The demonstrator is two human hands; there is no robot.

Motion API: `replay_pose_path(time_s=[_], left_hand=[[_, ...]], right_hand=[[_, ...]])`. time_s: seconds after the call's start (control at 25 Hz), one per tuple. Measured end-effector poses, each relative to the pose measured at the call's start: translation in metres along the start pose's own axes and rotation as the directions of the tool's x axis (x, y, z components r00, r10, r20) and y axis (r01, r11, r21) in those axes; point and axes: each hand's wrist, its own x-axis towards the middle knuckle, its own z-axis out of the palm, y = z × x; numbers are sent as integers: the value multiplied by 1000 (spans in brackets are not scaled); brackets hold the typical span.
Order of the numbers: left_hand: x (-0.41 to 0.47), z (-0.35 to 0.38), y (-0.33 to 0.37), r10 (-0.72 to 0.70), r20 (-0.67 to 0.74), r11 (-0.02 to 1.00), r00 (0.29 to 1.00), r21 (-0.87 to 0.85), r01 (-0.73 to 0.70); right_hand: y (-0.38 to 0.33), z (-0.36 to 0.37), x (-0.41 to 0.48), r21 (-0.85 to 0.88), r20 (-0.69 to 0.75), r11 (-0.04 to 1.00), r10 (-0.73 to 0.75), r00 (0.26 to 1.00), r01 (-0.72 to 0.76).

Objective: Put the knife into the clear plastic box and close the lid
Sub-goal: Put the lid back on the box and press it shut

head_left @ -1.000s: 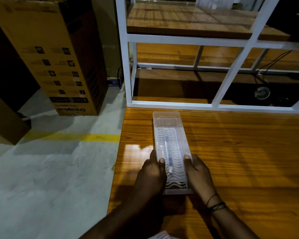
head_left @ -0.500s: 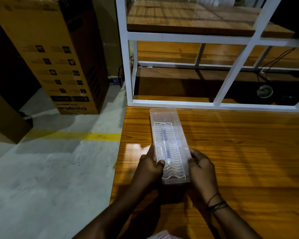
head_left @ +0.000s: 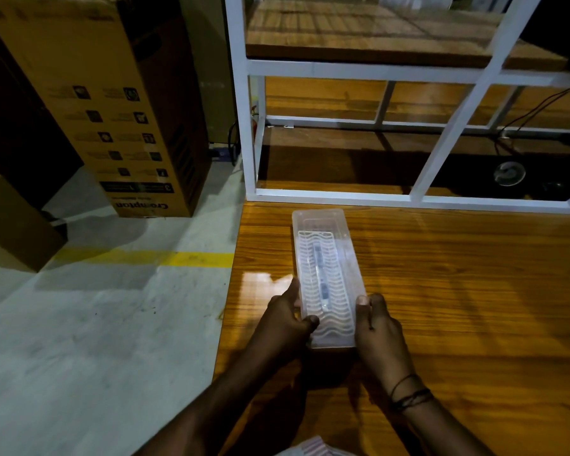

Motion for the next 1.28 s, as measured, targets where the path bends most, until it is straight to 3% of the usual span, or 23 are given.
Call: replay_pose_path(time_s=[0.32, 0.44, 0.56, 0.68, 0.96, 1.08, 1.28], left_hand=[[-3, -1, 4, 39, 68, 999, 997, 29, -41], [1, -2, 5, 39, -8, 996, 999, 81, -38], [20, -3, 5, 47, -126, 982, 991, 188, -23], [47, 3, 12, 43, -219, 970, 975, 243, 11], [66, 14, 9, 94, -298, 975, 950, 218, -28], [69, 15, 3, 118, -252, 946, 961, 323, -32], [81, -6, 5, 192, -203, 914, 960, 394, -99]], right_hand=[[-3, -3, 5, -272, -1, 962, 38, 999, -37], [-8, -9, 20, -336, 72, 942, -4, 997, 28], [-20, -14, 51, -118, 30, 992, 43, 999, -39], [-30, -5, 75, -45, -10, 998, 47, 999, -48], [-31, 20, 87, -75, -39, 997, -20, 999, 17], [-24, 25, 87, -95, -43, 995, -23, 999, 18], [-30, 18, 93, -317, -16, 933, -184, 983, 170]])
